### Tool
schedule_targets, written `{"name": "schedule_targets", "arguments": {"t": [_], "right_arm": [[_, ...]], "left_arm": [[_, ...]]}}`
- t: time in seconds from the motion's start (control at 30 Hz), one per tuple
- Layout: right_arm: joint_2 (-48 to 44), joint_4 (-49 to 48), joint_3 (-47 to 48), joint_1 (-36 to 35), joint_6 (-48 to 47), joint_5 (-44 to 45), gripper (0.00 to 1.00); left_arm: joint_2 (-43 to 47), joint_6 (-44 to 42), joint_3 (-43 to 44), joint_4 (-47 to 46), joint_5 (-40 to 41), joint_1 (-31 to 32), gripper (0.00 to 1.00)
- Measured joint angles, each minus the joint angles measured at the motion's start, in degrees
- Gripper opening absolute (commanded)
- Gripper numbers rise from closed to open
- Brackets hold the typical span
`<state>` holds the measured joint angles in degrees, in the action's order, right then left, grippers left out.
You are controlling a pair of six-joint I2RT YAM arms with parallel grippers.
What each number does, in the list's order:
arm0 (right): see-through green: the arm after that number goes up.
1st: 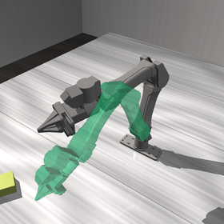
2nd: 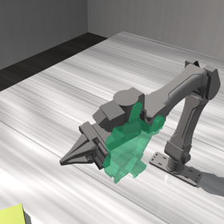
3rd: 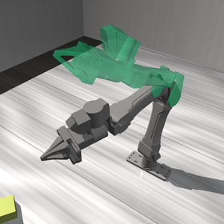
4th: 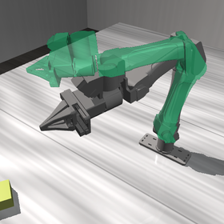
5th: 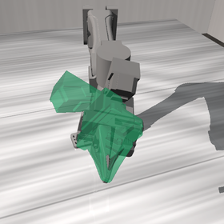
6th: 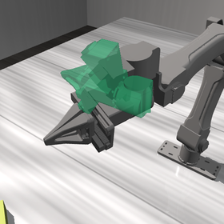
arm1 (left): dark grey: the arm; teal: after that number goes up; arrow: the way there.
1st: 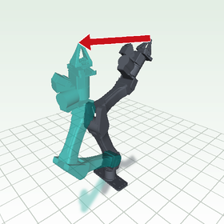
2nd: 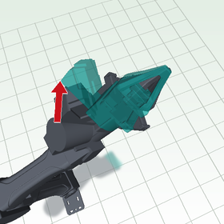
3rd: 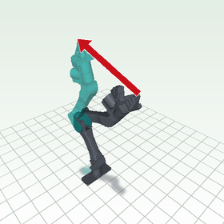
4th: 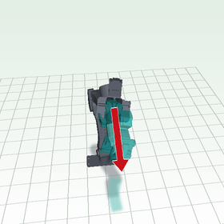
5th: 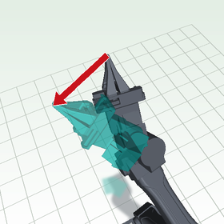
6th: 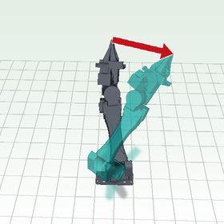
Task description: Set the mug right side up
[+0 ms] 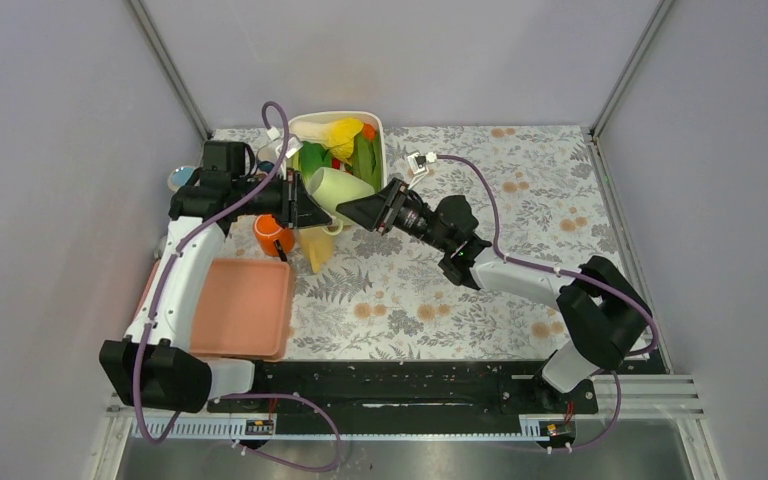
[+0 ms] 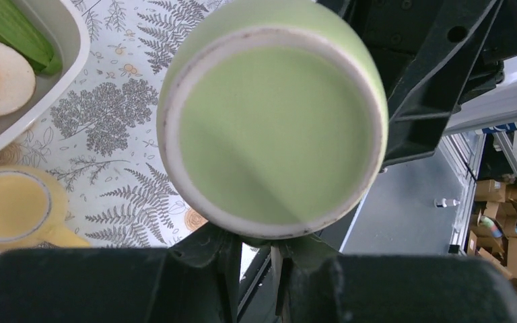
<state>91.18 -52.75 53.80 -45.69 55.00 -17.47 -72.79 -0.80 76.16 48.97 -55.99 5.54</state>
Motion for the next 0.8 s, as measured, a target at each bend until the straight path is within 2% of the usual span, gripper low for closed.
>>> {"name": "schedule_targets", "arguments": {"t": [0.13, 0.17, 0.27, 0.3, 0.33, 0.37, 0.47, 0.53, 0.8], "right_arm": [[0.11, -3.52, 0.11, -0.2, -0.22, -2.82, 0.06], [0.11, -4.68, 0.11, -0.28, -1.01, -3.13, 0.0], [-0.02, -6.23, 0.04, -0.72, -3.69, -2.27, 0.0], [-0.17, -6.4, -0.24, -0.87, -4.39, -1.86, 0.0], [-0.52, -6.1, -0.55, -1.11, -5.25, -1.38, 0.0], [-0.87, -5.6, -0.85, -1.27, -6.03, -1.01, 0.0], [-2.86, -0.48, -1.2, -2.01, -10.36, 0.7, 0.0], [-5.03, 6.51, -0.98, -1.73, -15.41, 2.95, 0.0], [-7.65, 42.16, 3.74, -0.9, -40.7, 9.94, 0.0]], "left_arm": [[-0.09, 1.2, -1.22, -2.45, 0.24, 0.63, 0.0], [-0.11, 2.27, -1.55, -2.25, 0.02, 0.59, 0.0], [-0.24, 5.05, -1.79, -1.2, -0.48, 0.57, 0.0], [-0.28, 5.18, -1.86, -1.33, -0.42, 0.59, 0.04], [-0.31, 4.98, -2.19, -1.62, -0.39, 0.63, 0.22], [-0.31, 4.63, -2.58, -1.79, -0.37, 0.7, 0.32], [-0.44, 1.03, -3.69, -1.9, 0.31, 1.42, 0.59], [-0.31, -3.26, -4.31, -0.11, 1.33, 2.01, 0.69], [1.2, -11.87, -3.39, 4.24, 5.27, -4.74, 0.79]]}}
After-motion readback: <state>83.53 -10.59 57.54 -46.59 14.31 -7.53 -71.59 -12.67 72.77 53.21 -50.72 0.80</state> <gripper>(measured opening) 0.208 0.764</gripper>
